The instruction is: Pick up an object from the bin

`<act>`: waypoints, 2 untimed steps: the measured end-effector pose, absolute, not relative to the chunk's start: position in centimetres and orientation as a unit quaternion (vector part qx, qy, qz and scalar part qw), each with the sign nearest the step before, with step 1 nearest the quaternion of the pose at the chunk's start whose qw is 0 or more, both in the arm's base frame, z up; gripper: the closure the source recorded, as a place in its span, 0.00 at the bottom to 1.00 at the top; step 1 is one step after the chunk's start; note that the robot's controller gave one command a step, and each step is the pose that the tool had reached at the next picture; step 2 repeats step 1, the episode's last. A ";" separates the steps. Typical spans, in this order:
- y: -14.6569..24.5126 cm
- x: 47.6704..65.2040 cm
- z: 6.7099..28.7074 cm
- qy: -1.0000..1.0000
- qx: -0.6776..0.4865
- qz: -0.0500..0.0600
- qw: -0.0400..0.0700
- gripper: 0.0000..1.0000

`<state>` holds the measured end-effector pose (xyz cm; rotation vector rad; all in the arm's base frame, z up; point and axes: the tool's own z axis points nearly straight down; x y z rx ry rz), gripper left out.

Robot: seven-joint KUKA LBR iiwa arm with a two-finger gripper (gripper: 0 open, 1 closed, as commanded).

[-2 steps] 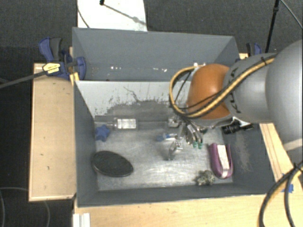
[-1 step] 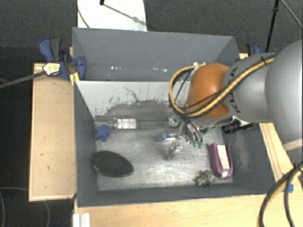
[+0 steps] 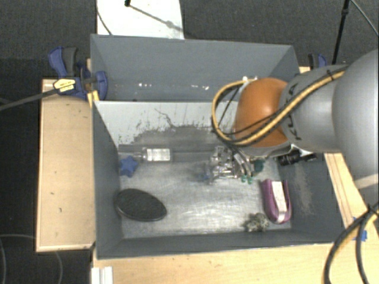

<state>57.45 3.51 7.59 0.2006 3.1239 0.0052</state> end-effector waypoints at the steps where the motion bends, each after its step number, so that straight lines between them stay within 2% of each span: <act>1: 3.5 57.7 19.2 0.998 0.063 0.001 0.005 1.00; 2: 3.5 57.7 19.2 0.998 0.063 0.001 0.005 1.00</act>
Offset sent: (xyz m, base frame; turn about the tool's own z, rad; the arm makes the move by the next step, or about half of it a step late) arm 0.0000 -0.0001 0.1107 0.0000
